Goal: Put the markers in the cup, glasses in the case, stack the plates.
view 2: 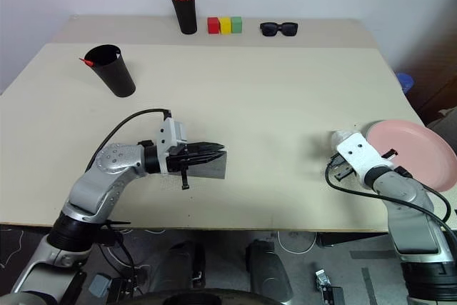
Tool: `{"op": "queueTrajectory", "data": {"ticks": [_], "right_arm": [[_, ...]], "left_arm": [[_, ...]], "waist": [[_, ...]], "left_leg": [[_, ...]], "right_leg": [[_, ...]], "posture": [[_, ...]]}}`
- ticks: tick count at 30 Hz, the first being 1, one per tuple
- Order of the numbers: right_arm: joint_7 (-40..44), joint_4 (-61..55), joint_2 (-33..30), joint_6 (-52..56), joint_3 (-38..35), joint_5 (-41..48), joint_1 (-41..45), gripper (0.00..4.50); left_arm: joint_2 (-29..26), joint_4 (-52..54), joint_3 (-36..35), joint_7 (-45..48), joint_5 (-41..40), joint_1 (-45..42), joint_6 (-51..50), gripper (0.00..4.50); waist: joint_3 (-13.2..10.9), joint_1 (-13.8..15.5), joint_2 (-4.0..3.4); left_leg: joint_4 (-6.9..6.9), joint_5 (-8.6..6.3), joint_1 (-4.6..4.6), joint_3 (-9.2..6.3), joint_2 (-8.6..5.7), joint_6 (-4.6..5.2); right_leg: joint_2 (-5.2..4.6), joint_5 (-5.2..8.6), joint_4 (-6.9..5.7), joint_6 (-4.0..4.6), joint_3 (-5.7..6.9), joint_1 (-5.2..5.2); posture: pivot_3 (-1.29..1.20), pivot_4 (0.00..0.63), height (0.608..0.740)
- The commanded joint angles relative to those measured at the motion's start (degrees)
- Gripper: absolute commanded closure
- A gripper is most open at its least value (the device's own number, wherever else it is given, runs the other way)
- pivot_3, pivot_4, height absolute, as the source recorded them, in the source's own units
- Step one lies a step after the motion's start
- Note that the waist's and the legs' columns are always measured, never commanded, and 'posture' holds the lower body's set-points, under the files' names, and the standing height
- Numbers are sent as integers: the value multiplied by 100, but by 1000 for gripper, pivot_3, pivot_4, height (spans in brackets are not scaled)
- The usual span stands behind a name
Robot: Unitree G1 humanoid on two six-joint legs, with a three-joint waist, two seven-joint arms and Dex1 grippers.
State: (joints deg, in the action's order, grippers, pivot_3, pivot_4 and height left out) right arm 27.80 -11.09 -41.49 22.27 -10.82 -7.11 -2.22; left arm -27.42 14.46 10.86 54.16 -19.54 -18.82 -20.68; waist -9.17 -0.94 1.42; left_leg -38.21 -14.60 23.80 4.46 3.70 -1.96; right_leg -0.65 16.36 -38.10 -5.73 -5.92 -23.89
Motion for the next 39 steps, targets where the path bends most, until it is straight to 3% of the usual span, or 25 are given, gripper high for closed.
{"op": "queueTrajectory", "data": {"ticks": [1,10,14,19,20,29,33,39], "right_arm": [[-241,-235,44,-102,-306,19,80,4471],[-902,-384,85,108,-1505,-1,-212,4471],[-998,-346,109,250,-1757,29,-400,3142],[-1045,-451,145,293,-1774,49,-480,428],[-1069,-457,131,297,-1740,-4,-490,52],[-815,-701,179,94,-1646,456,-187,52],[-181,-959,185,67,-1109,821,-304,52],[-115,-273,-78,-354,-274,247,-91,52]], "left_arm": [[-36,201,-136,-37,-107,-67,9,4067],[35,-14,-103,12,-75,-177,66,4067],[93,-98,-55,33,-50,-240,90,4067],[131,-204,-42,88,-19,-293,130,4067],[130,-217,-48,100,-16,-291,139,4067],[34,-399,-209,71,47,-258,293,4067],[-95,-533,-335,77,15,-268,325,4067],[-343,-273,-394,333,-274,-143,65,4067]], "waist": [[0,1,0],[0,31,0],[0,7,0],[4,-31,-7],[4,-26,-7],[4,-23,-7],[4,-21,-6],[2,-14,-4]], "left_leg": [[0,0,0,0,0,0],[0,0,1,0,-1,0],[0,0,0,0,-1,0],[5,0,-7,1,0,0],[6,0,-7,1,0,0],[5,0,-7,3,0,0],[7,0,-8,1,1,1],[6,0,-8,4,0,1]], "right_leg": [[0,0,0,0,0,0],[-1,0,1,-1,0,1],[-1,0,1,-1,0,2],[1,0,0,-1,-2,2],[1,0,0,-1,-2,2],[0,0,1,-1,-3,3],[2,-1,0,-3,-3,3],[-1,1,1,-1,-3,5]], "posture": [[0,150,722],[0,150,722],[0,150,722],[0,150,722],[0,150,722],[0,150,722],[0,150,722],[0,150,722]]}}
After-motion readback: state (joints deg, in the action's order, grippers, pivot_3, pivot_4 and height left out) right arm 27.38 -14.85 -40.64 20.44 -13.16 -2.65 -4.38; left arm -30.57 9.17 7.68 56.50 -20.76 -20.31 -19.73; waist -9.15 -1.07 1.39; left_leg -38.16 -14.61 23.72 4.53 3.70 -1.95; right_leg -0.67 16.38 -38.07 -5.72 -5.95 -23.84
